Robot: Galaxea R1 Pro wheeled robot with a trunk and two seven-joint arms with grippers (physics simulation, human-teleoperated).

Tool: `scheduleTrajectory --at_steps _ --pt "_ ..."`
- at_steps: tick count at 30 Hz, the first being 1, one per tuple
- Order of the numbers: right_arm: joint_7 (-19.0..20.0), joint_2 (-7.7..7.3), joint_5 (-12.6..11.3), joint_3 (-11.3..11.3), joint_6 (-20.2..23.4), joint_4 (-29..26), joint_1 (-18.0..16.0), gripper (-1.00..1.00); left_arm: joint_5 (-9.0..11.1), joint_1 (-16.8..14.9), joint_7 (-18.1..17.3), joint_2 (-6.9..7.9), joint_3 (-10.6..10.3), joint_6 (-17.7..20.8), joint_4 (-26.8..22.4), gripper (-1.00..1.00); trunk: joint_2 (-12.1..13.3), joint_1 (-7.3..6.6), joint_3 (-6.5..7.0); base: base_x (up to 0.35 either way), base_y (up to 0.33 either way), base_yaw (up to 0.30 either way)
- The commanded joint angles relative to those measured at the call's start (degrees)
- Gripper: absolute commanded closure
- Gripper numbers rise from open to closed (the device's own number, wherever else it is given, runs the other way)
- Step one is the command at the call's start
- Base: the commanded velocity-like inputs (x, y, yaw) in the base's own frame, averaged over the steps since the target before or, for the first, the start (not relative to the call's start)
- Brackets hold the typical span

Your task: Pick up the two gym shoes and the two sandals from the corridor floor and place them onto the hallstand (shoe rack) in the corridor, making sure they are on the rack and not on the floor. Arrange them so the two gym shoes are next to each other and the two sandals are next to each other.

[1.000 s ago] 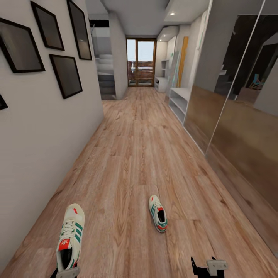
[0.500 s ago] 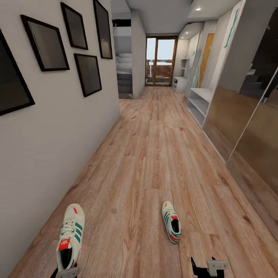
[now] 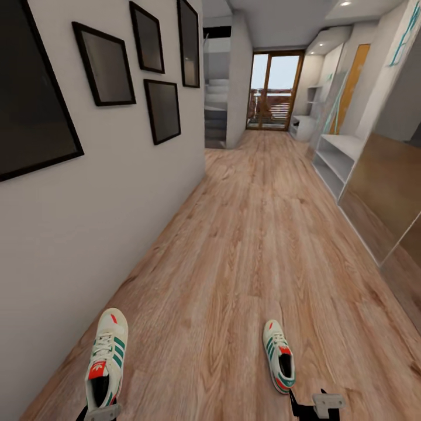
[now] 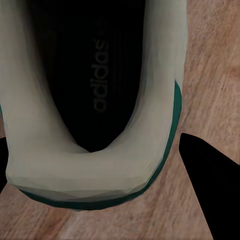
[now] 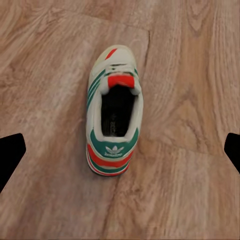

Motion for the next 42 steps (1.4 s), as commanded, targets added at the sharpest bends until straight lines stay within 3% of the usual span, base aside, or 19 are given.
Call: scheduleTrajectory --at_steps 1,13,15,19,20,21,23,24,25,29,34,42 --pt "0.0 0.0 0.6 -0.5 -0.2 0.0 0.0 -1.0 -0.2 0.0 0.4 0.0 -0.1 -0.2 0.1 1.0 0.0 0.02 -0.06 0.258 -0.071 0.176" --pt "0.2 0.28 0.7 -0.3 1.2 -2.3 -0.1 -1.0 -0.3 -0.4 0.1 -0.32 -0.5 0.4 -0.8 1.0 0.0 0.02 -0.11 0.073 -0.018 0.044" --pt "0.2 0.54 0.7 -0.3 3.8 -4.7 -0.2 -1.0 -0.2 -0.8 0.0 -0.21 -0.4 0.9 -0.9 1.0 0.0 0.02 -0.11 0.003 -0.001 0.002" --pt "0.1 2.07 0.7 -0.3 15.9 -13.5 -0.5 -1.0 -0.3 -3.7 -0.1 -0.57 -0.4 4.2 -3.1 1.0 0.0 0.02 -0.11 0.001 0.0 0.0" --pt "0.1 2.47 0.7 -0.3 19.4 -16.6 -0.7 -1.0 -0.4 -5.0 -0.1 -0.67 -0.5 5.8 -4.2 1.0 0.0 0.02 -0.11 0.0 0.0 0.0" --pt "0.1 3.45 0.6 -0.3 25.8 -23.2 -0.9 -1.0 -0.5 -8.3 -0.3 -1.1 -0.7 11.2 -7.1 1.0 0.0 0.02 -0.11 0.0 0.0 0.0" --pt "0.1 4.06 0.6 -0.3 28.2 -26.1 -1.1 -1.0 -0.6 -11.1 -0.4 -1.74 -0.8 15.6 -9.3 1.0 0.0 0.02 -0.11 0.0 0.0 0.0" --pt "0.1 4.18 0.6 -0.3 28.5 -26.6 -1.1 -1.0 -0.6 -11.7 -0.5 -1.92 -0.9 16.6 -9.9 1.0 0.0 0.02 -0.11 0.0 0.0 0.0" --pt "0.1 4.54 0.6 -0.3 29.5 -27.5 -2.3 -1.0 -0.6 -15.5 -0.6 -3.41 -2.0 21.7 -11.9 1.0 0.0 0.02 -0.11 0.0 0.0 0.0" --pt "0.0 4.61 0.6 -0.4 29.9 -27.7 -3.4 -1.0 -0.5 -20.2 -2.4 -4.97 -4.7 26.4 -12.5 1.0 0.0 0.02 -0.11 0.0 0.0 0.0" --pt "0.0 4.21 0.6 -0.7 29.9 -27.8 -4.8 -1.0 -0.6 -21.1 -7.7 -7.31 -5.9 26.9 -12.6 1.0 0.0 0.02 -0.11 0.0 0.0 0.0" --pt "0.4 3.97 0.6 -0.5 29.7 -26.5 -5.0 -1.0 -0.8 -21.1 -8.7 -7.45 -8.7 26.8 -13.5 1.0 0.0 0.02 -0.11 0.0 0.0 0.0"
